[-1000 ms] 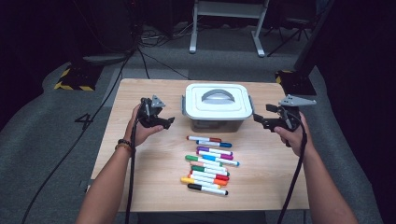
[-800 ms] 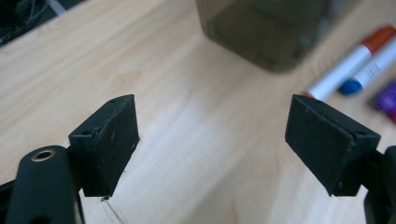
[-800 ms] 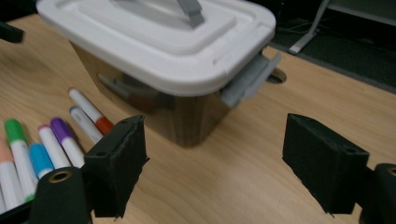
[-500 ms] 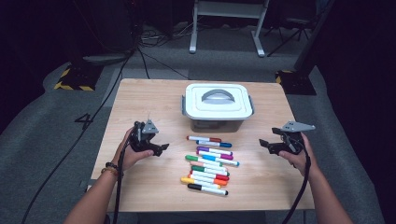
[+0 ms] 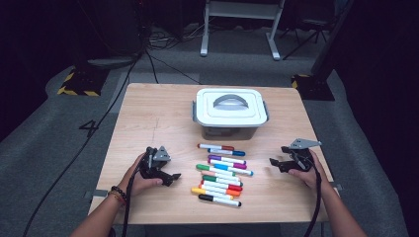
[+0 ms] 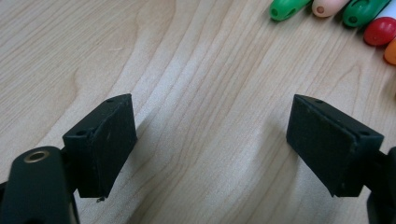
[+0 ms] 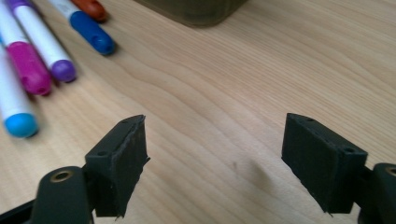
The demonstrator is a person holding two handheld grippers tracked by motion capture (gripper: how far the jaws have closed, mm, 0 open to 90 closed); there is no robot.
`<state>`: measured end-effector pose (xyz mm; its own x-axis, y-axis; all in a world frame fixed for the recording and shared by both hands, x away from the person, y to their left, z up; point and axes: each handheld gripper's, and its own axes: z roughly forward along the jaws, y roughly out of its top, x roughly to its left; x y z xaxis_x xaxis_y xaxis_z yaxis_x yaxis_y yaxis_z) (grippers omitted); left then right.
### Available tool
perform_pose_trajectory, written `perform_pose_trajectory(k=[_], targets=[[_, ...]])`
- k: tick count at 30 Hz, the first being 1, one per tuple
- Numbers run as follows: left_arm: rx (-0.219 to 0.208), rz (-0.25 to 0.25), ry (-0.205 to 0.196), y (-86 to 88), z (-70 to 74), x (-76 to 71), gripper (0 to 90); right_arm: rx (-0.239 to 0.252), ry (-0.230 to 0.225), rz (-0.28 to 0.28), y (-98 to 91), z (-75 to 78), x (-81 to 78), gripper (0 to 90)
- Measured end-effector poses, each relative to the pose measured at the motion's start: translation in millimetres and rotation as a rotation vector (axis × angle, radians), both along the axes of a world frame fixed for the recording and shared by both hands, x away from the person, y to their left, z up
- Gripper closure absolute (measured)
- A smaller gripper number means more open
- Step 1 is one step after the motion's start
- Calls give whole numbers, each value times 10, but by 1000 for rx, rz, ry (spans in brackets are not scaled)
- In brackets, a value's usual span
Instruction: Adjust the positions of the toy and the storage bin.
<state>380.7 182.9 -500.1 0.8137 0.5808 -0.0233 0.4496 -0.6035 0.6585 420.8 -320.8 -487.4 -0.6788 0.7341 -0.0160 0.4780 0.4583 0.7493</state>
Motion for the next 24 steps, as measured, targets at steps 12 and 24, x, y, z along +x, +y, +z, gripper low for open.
perform_pose_trajectory(k=[12,24], targets=[[-28,-2,-32,23,-39,-22,156,37,-64,-1,-41,153,29,347],[-32,-7,-28,24,-41,-14,152,111,-264,45,108,1055,-31,316]])
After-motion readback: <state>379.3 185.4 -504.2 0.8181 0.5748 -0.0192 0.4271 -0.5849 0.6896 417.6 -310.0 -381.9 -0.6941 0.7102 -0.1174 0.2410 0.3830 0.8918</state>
